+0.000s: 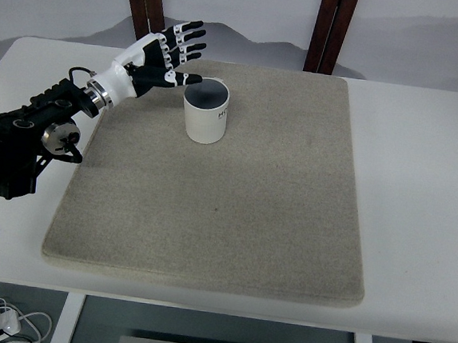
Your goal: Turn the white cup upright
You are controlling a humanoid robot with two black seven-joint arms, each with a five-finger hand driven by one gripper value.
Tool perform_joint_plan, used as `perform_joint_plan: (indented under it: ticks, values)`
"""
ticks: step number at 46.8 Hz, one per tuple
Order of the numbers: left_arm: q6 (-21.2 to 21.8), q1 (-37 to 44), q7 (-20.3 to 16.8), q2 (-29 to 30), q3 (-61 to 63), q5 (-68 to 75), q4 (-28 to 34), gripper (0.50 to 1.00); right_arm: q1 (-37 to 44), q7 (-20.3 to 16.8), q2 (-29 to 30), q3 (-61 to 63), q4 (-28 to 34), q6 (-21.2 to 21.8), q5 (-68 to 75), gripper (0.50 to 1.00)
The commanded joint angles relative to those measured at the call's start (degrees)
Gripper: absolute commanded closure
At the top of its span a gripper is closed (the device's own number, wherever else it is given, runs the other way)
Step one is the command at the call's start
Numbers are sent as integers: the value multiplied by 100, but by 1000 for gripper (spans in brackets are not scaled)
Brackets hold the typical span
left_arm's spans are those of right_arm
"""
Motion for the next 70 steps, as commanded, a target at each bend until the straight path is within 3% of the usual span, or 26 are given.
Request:
perform_joint_plan:
  ticks: [1, 21, 35, 47, 57, 70]
  values:
    - [-137, -43, 0, 87, -235, -45, 7, 504, 0, 0, 0, 0, -1, 0, 0, 548]
    - [-164, -544, 0, 334, -561, -1056, 104, 504, 0, 0, 0, 0, -1, 0, 0, 548]
    - [81, -526, 0, 325, -570, -3111, 113, 504, 0, 0, 0, 0, -1, 0, 0, 548]
    - [319, -517, 1671, 281, -693, -4194, 139, 504, 0, 0, 0, 18, 8, 0, 0, 548]
    - [925, -473, 2813, 167, -1246, -4255, 139, 504, 0, 0, 0, 35, 17, 53, -9, 548]
    - [1154, -113, 3579, -88, -2600, -4519, 245, 504, -8, 0, 0, 44, 17, 53, -9, 548]
